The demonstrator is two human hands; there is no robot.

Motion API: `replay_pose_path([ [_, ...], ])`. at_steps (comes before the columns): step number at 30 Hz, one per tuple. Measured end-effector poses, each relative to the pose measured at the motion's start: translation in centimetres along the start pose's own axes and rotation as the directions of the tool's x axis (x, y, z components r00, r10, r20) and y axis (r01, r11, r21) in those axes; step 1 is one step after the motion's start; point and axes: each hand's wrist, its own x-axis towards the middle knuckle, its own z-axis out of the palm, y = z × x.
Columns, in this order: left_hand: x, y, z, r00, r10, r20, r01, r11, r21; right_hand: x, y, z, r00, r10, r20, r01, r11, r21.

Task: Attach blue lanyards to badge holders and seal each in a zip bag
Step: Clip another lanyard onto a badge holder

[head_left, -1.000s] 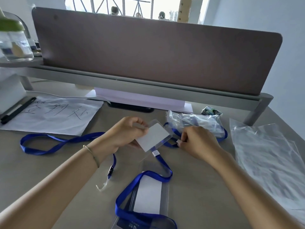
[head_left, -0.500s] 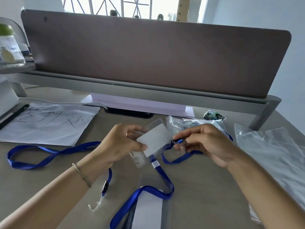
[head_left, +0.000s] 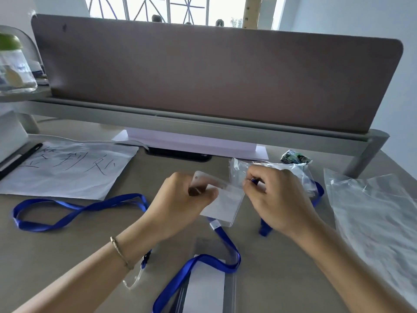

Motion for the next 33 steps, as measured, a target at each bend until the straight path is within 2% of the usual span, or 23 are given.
replay_pose_path([
  [6, -0.6, 0.9, 0.7, 0.984, 0.181, -0.01, -0.174, 0.959, 0.224, -0.5, -1.5, -0.4, 0.992, -0.116, -0.044, 0.092, 0.928, -0.36],
  [11, -0.9, 0.7, 0.9, 0.96, 0.264, -0.091, -0.223, 0.919, 0.325, -0.8, -2.2, -0.3, 0.976, -0.201, 0.077, 0.215, 0.873, -0.437],
  [15, -0.9, 0.9, 0.8, 0.951, 0.296, -0.084, -0.249, 0.901, 0.354, -1.1, -2.0, 0.3, 0.951, -0.294, 0.093, 0.302, 0.831, -0.467],
  [17, -0.9, 1.0, 0.8, 0.953, 0.284, -0.1, -0.236, 0.911, 0.34, -1.2, -2.0, 0.5, 0.953, -0.29, 0.091, 0.299, 0.841, -0.452],
  [19, -0.9, 1.0, 0.9, 0.95, 0.269, -0.159, -0.213, 0.929, 0.302, -1.3, -2.0, 0.7, 0.976, -0.205, 0.072, 0.217, 0.905, -0.365],
  [20, -0.8, 1.0, 0.8, 0.949, 0.245, -0.196, -0.191, 0.946, 0.26, -1.3, -2.1, 0.7, 0.988, -0.128, 0.086, 0.146, 0.956, -0.256],
  [21, -0.8, 0.9, 0.7, 0.951, 0.208, -0.229, -0.162, 0.965, 0.204, -1.0, -2.3, 0.6, 0.99, -0.03, 0.136, 0.04, 0.997, -0.072],
  [22, -0.7, 1.0, 0.6, 0.952, 0.165, -0.256, -0.132, 0.981, 0.141, -0.7, -2.4, 0.5, 0.975, 0.054, 0.215, -0.089, 0.984, 0.155],
  [23, -0.6, 0.9, 0.5, 0.953, 0.122, -0.278, -0.105, 0.992, 0.076, -0.5, -2.6, 0.2, 0.942, 0.113, 0.316, -0.227, 0.907, 0.353],
  [25, -0.6, 1.0, 0.3, 0.949, 0.062, -0.309, -0.077, 0.996, -0.034, -0.1, -2.6, -0.1, 0.857, 0.183, 0.481, -0.469, 0.662, 0.585],
  [27, -0.5, 1.1, 0.1, 0.944, 0.036, -0.327, -0.071, 0.993, -0.095, 0.0, -2.4, 0.0, 0.797, 0.201, 0.569, -0.593, 0.434, 0.678],
  [28, -0.4, 1.1, 0.1, 0.942, 0.029, -0.334, -0.071, 0.991, -0.116, -0.1, -2.2, 0.2, 0.79, 0.185, 0.585, -0.606, 0.382, 0.697],
  [29, -0.4, 1.2, 0.0, 0.938, 0.023, -0.346, -0.072, 0.989, -0.129, -0.2, -2.2, 0.4, 0.791, 0.161, 0.59, -0.603, 0.369, 0.707],
  [31, -0.3, 1.1, 0.0, 0.926, -0.016, -0.378, -0.059, 0.981, -0.184, -0.4, -2.3, 0.8, 0.8, 0.138, 0.585, -0.584, 0.408, 0.702],
  [33, -0.2, 0.9, 0.1, 0.915, -0.13, -0.381, -0.013, 0.936, -0.352, -0.7, -2.5, 1.2, 0.808, 0.131, 0.575, -0.56, 0.477, 0.678],
])
